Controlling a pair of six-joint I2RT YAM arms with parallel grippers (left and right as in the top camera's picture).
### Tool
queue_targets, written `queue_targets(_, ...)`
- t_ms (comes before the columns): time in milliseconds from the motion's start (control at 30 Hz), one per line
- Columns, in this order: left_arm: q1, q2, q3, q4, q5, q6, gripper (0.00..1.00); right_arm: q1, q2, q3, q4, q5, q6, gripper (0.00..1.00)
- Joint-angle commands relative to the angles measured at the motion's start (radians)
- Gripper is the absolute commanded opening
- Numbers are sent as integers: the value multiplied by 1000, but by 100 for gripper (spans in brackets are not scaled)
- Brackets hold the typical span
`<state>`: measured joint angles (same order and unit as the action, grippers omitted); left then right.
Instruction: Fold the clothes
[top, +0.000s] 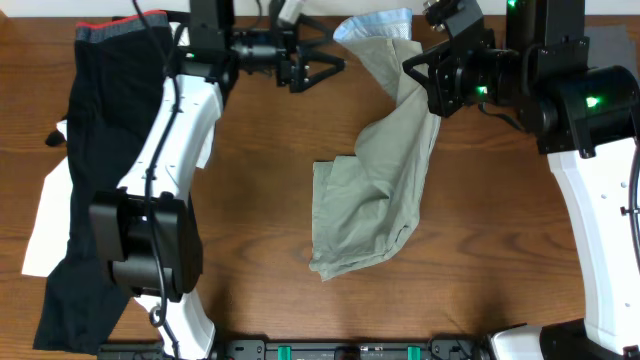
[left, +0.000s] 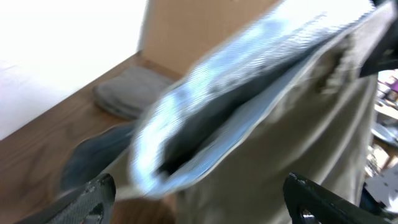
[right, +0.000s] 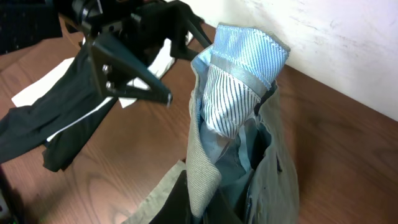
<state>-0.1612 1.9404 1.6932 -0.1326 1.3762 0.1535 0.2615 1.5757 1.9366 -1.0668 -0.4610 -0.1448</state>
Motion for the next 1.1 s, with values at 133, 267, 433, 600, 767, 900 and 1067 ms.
queue_targets(133,-30,3,8,69,57,-43,88,17,-13,27,3,-29,-29,1)
queue_targets(267,-55,3,8,108,57,-60,88,17,-13,27,4,-29,-29,1)
queue_targets(433,-94,3,8,185,57,-143,78,17,-13,27,4,-29,-29,1)
queue_targets(600,-116,3,8,199,57,-188,12,16,-13,27,4,-27,-29,1)
queue_targets(767,-85,0,8,203,56,-335,6,13,-13,27,10,24,-29,1)
queue_targets(900,-16,-9,8,203,62,-495,6,3,-4,27,27,105,-29,10)
queue_targets(1067,79,-35,8,203,156,-589,6,-20,37,27,39,170,-29,32)
